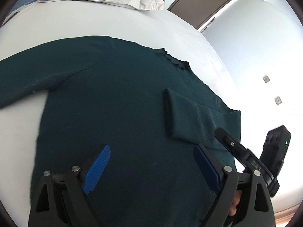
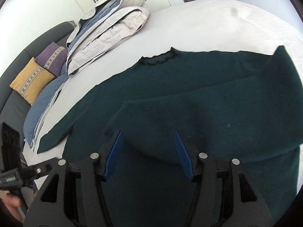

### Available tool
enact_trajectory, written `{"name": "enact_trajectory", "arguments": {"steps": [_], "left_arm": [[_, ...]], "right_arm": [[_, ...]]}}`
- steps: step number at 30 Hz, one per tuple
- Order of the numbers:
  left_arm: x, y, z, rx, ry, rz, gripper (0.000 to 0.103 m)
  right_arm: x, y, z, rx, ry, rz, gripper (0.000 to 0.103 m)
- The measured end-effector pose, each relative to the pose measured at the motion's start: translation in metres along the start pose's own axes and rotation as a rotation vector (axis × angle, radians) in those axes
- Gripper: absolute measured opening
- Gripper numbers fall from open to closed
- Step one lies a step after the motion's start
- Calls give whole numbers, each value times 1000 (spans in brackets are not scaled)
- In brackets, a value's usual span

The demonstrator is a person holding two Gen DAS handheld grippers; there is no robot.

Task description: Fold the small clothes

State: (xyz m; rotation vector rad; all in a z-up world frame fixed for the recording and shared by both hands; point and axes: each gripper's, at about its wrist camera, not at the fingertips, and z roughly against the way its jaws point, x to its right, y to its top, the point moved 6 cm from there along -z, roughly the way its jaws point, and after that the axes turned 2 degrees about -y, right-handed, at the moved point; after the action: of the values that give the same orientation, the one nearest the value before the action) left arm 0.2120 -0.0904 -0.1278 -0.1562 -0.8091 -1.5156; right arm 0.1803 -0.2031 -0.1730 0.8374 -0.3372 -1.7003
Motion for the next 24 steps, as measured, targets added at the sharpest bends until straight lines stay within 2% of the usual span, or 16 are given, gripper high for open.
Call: {"name": "enact_trajectory", "arguments": {"steps": [2,3,4,5,8,9,10,13,14,15,18,21,24], "left_arm": [[15,10,-24,-31,-13,-8,91],[20,14,-38,-50,3,-17,86],[25,18,-51,-70,22,-26,76],[29,20,-64,-94,38,-30,72],[41,31,-82,-97,91,-67,67],[45,35,-87,-96,115,-85,58],[47,38,-91,-98,136,-95,43],[53,44,-94,-99,167,-135,17],[53,46,-91,-94,170,-150,12],[53,47,-87,-86,155,-159,9],[53,60,-75,-36,141,-174,9],[50,74,-57,40,121,-174,9],[38,83,-53,78,125,-157,9]], "right_arm": [[31,11,44,22,24,-46,55],[44,13,62,35,39,-72,55],[57,13,77,52,47,-98,55],[78,14,102,68,47,-124,55],[115,18,132,113,39,-193,55],[129,19,141,127,40,-218,55],[142,21,146,137,29,-239,55],[185,28,165,168,-37,-301,55],[198,30,168,174,-47,-331,55],[210,32,172,180,-50,-359,55],[236,42,177,197,-60,-389,55],[250,51,169,182,-71,-396,55],[259,63,157,153,-84,-385,55]]}}
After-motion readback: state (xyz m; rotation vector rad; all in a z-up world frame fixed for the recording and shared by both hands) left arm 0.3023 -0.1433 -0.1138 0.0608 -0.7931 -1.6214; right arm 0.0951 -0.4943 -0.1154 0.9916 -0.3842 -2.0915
